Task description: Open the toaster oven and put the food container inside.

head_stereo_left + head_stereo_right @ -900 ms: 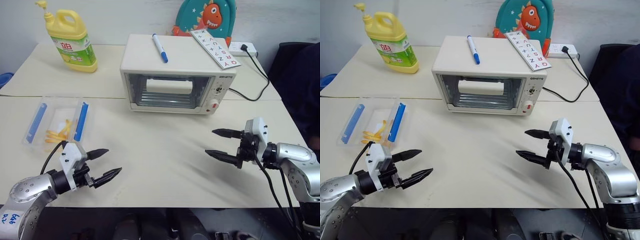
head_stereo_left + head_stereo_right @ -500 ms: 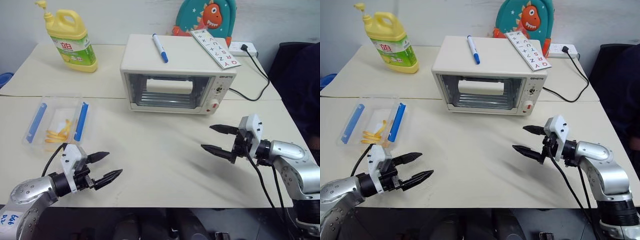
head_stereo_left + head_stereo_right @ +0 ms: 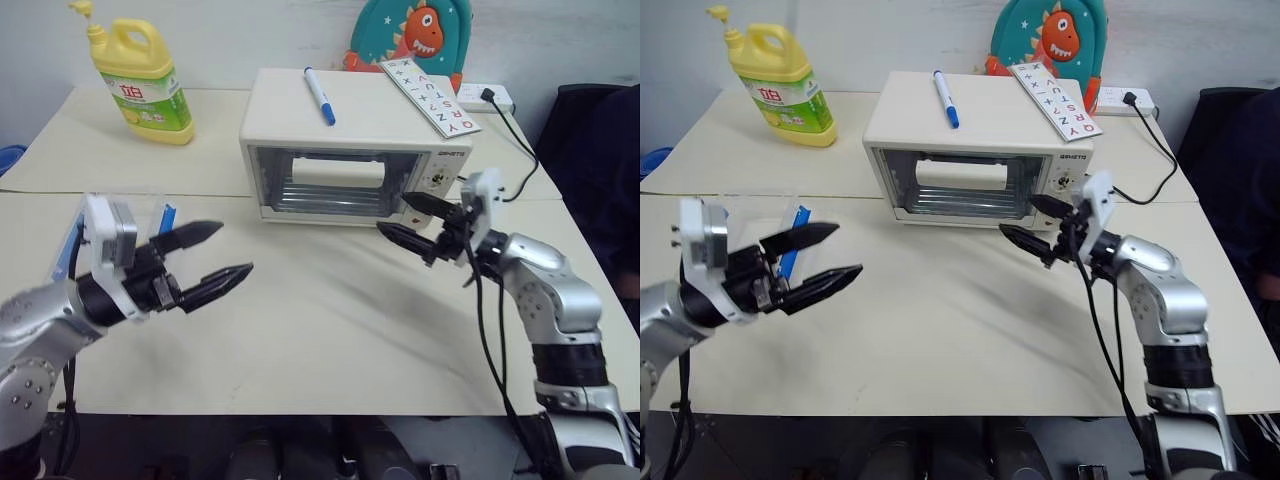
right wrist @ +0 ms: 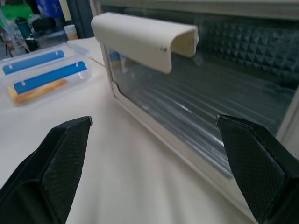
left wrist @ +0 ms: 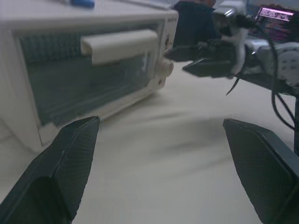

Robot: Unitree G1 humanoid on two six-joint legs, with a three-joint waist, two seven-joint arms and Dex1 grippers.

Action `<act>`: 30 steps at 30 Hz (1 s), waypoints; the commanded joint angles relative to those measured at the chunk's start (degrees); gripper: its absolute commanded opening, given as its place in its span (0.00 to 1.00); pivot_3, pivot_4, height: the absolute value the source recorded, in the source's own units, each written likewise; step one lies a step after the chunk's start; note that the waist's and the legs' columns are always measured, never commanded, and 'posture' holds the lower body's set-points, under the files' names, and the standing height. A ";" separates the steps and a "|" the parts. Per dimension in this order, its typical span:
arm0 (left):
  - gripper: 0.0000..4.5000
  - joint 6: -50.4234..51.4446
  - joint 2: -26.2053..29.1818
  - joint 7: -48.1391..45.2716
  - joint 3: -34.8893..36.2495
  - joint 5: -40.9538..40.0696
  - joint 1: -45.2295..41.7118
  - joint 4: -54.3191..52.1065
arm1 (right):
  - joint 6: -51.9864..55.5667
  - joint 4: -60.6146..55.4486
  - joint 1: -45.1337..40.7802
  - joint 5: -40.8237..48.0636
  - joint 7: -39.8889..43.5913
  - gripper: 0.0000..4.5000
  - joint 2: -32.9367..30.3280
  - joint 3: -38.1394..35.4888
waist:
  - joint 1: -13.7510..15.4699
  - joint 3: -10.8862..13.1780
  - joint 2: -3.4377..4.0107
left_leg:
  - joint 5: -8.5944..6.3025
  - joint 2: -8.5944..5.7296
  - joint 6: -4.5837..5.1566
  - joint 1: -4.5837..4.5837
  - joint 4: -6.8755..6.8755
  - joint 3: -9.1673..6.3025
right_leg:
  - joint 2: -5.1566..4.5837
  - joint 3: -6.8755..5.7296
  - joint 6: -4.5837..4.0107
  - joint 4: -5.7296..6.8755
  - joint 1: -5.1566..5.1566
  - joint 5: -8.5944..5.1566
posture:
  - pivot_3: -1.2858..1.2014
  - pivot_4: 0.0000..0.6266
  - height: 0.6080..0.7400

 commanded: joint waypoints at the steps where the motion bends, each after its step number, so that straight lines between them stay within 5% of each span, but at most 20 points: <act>1: 1.00 0.72 1.32 0.66 -1.07 -0.83 -1.85 -1.12 | -2.32 1.80 -3.31 -0.05 0.35 0.99 1.44 -0.16 | -0.02 0.00 0.00 | 0.00 0.00 -0.01 -0.01 -0.01 0.01 | 0.01 0.00 0.00 0.00 -0.02 0.00 | 0.52 0.24 1.00; 12: 1.00 -0.44 0.87 1.21 -4.33 3.22 -4.22 1.20 | -1.41 -5.88 -1.30 2.42 8.92 0.99 1.67 4.35 | 0.04 0.00 0.01 | 0.13 0.03 -0.23 -0.03 -0.01 0.01 | 0.00 0.00 0.00 0.00 -0.04 0.00 | 0.52 0.24 1.00; 17: 1.00 0.69 1.80 1.99 -8.73 8.23 -12.82 10.17 | -0.98 -10.78 4.04 2.37 11.59 0.99 0.41 6.61 | 0.06 0.01 0.01 | 0.12 0.02 -0.21 -0.03 -0.03 0.01 | 0.02 0.00 -0.01 0.01 -0.05 0.00 | 0.52 0.24 1.00; 26: 0.46 -7.58 2.63 -10.52 -24.33 24.24 -34.77 32.85 | -1.84 -12.91 8.96 1.26 9.76 1.00 0.42 7.49 | 0.21 0.03 -0.02 | 0.21 0.00 -0.38 -0.09 0.00 0.04 | 0.08 -0.04 -0.04 0.04 -0.14 -0.04 | 0.52 0.24 1.00; 30: 0.20 -12.36 -1.72 -15.87 -28.82 29.20 -41.52 42.71 | -1.90 -14.37 10.53 1.45 8.49 1.00 0.54 6.99 | 0.37 0.02 -0.02 | 0.21 0.04 -0.38 -0.10 0.01 0.15 | 0.10 -0.01 -0.03 0.05 -0.18 -0.05 | 0.52 0.24 1.00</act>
